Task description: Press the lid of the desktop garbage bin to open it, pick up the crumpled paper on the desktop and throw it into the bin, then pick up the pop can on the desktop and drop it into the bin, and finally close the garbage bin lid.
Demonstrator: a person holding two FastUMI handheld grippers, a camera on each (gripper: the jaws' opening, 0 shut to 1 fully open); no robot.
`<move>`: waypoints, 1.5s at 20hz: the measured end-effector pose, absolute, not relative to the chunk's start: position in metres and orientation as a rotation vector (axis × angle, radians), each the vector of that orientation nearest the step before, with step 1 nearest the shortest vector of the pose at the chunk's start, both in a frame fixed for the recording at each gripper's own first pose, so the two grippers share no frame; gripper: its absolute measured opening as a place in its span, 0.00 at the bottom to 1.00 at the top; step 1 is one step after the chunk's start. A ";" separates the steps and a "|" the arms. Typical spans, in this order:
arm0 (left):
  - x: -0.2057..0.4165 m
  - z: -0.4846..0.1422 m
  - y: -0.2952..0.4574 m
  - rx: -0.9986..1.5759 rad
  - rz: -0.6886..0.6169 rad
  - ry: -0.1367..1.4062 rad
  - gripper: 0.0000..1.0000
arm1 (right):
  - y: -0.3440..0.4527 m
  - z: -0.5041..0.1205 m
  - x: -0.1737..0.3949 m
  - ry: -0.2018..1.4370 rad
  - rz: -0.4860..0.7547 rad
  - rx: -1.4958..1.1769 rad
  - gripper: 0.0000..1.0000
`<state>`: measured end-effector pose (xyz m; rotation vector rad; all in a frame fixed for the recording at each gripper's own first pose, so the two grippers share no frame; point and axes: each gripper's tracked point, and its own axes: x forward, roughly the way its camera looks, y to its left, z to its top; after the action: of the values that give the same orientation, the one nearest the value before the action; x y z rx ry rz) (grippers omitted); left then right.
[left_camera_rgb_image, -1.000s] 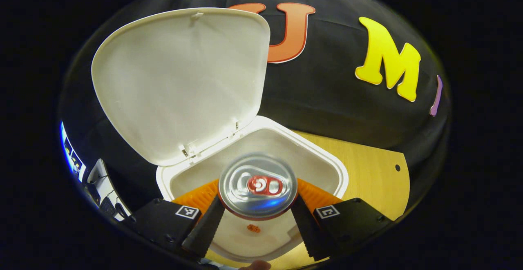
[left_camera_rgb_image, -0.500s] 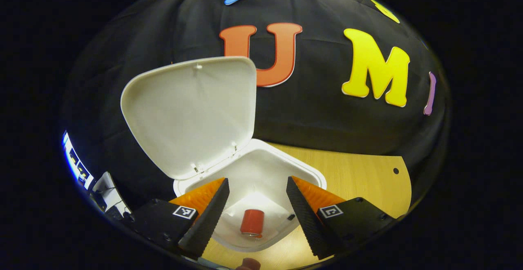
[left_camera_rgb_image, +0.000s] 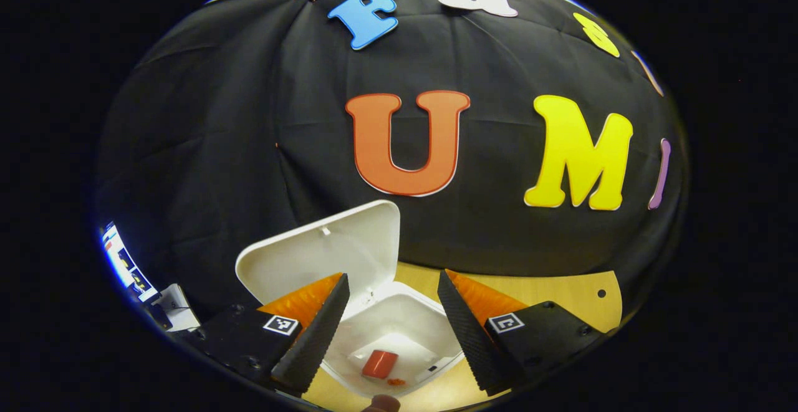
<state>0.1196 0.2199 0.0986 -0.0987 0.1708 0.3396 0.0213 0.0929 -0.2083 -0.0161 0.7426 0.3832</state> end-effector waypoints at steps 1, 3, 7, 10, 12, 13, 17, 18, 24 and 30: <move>0.123 0.113 0.226 -0.097 0.352 0.146 0.94 | 0.094 -0.206 0.019 0.745 0.378 0.001 0.97; 0.126 0.136 0.243 -0.103 0.389 0.092 0.94 | 0.095 -0.203 0.018 0.740 0.376 0.020 0.97; 0.139 0.159 0.281 -0.175 0.478 0.036 0.94 | 0.093 -0.205 0.017 0.736 0.366 0.011 0.98; 0.146 0.152 0.306 -0.239 0.547 0.034 0.94 | 0.088 -0.205 0.014 0.750 0.344 0.030 0.98; 0.152 0.140 0.309 -0.268 0.566 0.061 0.96 | 0.085 -0.203 0.014 0.743 0.336 0.027 0.94; 0.155 0.132 0.313 -0.275 0.575 0.085 0.96 | 0.082 -0.203 0.014 0.741 0.330 0.025 0.94; 0.157 0.119 0.313 -0.294 0.627 0.132 0.97 | 0.073 -0.202 0.016 0.746 0.299 0.069 0.97; 0.156 0.119 0.310 -0.281 0.632 0.135 1.00 | 0.072 -0.203 0.016 0.750 0.297 0.078 0.97; 0.136 0.114 0.281 -0.248 0.639 0.096 0.98 | 0.070 -0.214 0.016 0.769 0.314 0.084 0.97; 0.119 0.083 0.224 -0.213 0.617 0.109 0.98 | 0.073 -0.224 0.014 0.774 0.376 0.037 0.94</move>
<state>0.1189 0.2237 0.0829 -0.2133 0.1091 0.6168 0.0142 0.0733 -0.2238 0.0374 0.7736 0.3764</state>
